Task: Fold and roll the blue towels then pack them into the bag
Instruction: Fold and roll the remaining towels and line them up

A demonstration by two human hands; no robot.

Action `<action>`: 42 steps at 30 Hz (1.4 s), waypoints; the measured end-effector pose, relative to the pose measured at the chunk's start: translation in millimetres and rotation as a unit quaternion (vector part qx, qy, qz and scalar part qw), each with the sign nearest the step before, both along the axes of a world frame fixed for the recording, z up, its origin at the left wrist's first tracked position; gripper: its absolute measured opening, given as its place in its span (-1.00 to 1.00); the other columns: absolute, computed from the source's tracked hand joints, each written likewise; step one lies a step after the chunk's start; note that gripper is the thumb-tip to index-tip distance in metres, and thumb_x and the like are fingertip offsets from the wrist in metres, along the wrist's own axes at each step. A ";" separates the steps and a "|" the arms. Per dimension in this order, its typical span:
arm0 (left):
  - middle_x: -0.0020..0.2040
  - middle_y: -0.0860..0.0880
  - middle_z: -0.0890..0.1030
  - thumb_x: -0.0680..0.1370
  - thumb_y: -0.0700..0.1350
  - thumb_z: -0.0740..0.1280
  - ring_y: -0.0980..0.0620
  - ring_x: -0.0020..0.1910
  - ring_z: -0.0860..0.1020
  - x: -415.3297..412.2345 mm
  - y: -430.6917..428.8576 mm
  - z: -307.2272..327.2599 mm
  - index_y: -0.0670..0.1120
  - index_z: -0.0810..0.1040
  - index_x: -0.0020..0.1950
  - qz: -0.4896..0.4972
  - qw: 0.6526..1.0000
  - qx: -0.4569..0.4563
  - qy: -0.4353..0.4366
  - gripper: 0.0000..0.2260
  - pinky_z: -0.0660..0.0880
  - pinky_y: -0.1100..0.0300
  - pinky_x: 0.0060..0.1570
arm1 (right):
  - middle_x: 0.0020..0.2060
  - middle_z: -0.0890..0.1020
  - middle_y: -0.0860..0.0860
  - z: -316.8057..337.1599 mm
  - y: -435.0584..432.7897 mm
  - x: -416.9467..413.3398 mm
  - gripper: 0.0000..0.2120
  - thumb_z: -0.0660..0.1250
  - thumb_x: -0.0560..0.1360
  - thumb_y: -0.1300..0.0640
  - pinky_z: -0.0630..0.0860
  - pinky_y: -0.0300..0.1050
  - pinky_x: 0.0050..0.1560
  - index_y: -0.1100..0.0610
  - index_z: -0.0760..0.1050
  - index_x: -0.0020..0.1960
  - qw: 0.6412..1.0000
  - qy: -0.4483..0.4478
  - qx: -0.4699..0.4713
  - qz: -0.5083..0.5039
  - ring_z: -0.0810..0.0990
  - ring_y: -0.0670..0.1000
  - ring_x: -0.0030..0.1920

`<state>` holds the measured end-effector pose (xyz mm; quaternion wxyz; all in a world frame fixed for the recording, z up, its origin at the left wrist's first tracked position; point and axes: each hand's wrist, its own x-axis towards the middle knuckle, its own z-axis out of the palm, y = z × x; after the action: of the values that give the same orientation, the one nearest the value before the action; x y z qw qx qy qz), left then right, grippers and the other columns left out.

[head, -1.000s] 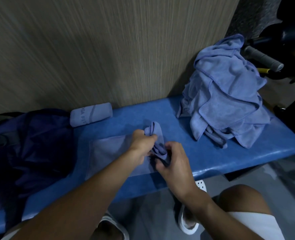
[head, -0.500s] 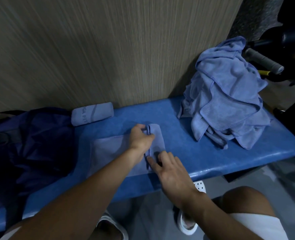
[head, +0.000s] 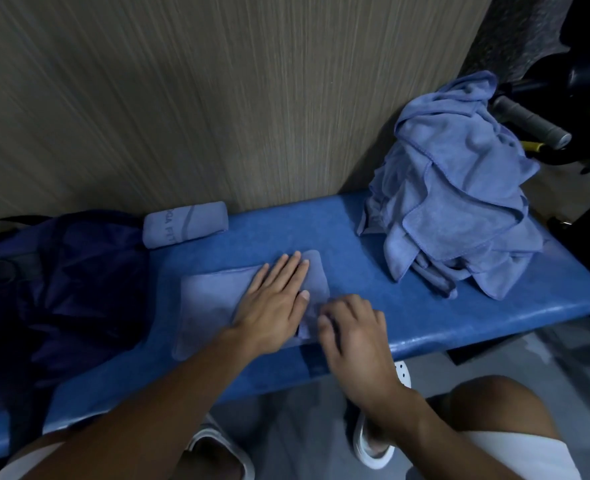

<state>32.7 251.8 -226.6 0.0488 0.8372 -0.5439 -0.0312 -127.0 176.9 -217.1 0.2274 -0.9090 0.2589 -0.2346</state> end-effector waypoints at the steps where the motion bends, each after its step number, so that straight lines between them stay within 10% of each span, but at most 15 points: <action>1: 0.60 0.02 -0.12 0.54 0.13 -0.35 0.07 0.57 -0.15 0.2 0.5 -0.4 -0.06 -0.09 0.60 0.001 1.000 0.014 -0.011 -0.36 -0.14 0.06 0.54 | -0.04 0.55 -0.04 -1.1 -1.9 1.9 -0.62 0.00 0.56 -0.12 0.32 0.01 0.02 0.03 0.52 0.07 0.998 0.028 0.022 -0.045 0.50 0.07 -0.01; 15: 0.55 -0.13 0.22 0.64 0.02 -0.07 -0.04 0.55 0.15 -11.3 29.0 -8.4 -0.23 0.23 0.53 -0.037 0.996 -0.006 -0.077 -0.47 0.27 -0.07 0.44 | -0.14 0.63 -0.07 -10.4 -4.4 20.6 -0.43 -0.03 0.39 -0.41 0.21 0.00 0.00 0.00 0.49 -0.03 0.984 0.151 -0.001 -0.095 0.52 0.06 -0.02; 30: 0.60 -0.09 -0.02 0.56 0.13 -0.13 0.05 0.58 -0.06 -19.9 11.1 3.2 -0.18 -0.03 0.59 0.049 0.996 -0.033 0.070 -0.34 -0.13 0.15 0.54 | -0.24 0.55 -0.11 -4.5 -9.0 29.2 -0.73 0.23 0.30 -0.17 0.13 -0.09 -0.06 -0.05 0.49 -0.11 0.986 0.033 0.136 -0.092 0.46 -0.01 -0.06; 34: 0.21 -0.07 0.52 0.57 -0.17 0.26 0.09 0.18 0.47 -18.3 6.7 31.7 -0.20 0.50 0.29 0.179 0.935 -0.228 0.202 -0.70 0.30 0.35 0.19 | -0.21 0.55 -0.10 -2.9 -3.9 33.4 -0.74 0.26 0.29 -0.09 0.13 -0.08 -0.09 -0.06 0.51 -0.06 0.994 0.028 0.090 -0.064 0.45 0.02 -0.06; 37: -0.15 -0.14 0.64 0.57 -0.02 0.31 -0.02 -0.19 0.62 -10.2 -0.8 41.6 -0.22 0.55 0.03 0.317 0.818 -0.257 0.404 -0.75 0.55 0.12 -0.12 | -0.20 0.50 -0.08 -5.4 2.2 33.8 -0.62 0.24 0.28 -0.09 0.15 -0.08 -0.09 -0.02 0.54 0.06 0.999 0.035 0.004 -0.035 0.46 0.05 -0.09; 39: -0.18 -0.18 0.69 0.54 0.05 0.34 -0.08 -0.20 0.68 -7.1 -3.6 45.4 -0.19 0.55 0.03 0.358 0.721 -0.232 0.546 -0.70 0.63 0.02 -0.07 | -0.19 0.49 -0.05 -5.6 6.7 33.4 -0.54 0.27 0.28 -0.03 0.18 -0.07 -0.08 0.04 0.55 0.15 0.999 0.029 -0.032 -0.018 0.48 0.07 -0.11; 42: -0.12 -0.22 0.68 0.51 -0.03 0.42 -0.17 -0.13 0.68 -6.5 -3.2 49.0 -0.17 0.54 -0.01 0.392 0.674 -0.255 0.571 -0.78 0.63 -0.15 -0.07 | -0.15 0.43 -0.01 -4.1 11.4 34.0 -0.45 0.26 0.25 0.04 0.20 -0.10 -0.08 0.07 0.51 0.24 0.998 0.010 -0.058 0.037 0.46 0.08 -0.11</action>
<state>26.3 248.6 -177.6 0.5692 0.7477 -0.0184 -0.3414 -93.0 188.3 -221.2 0.1807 -0.9317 0.2134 -0.2317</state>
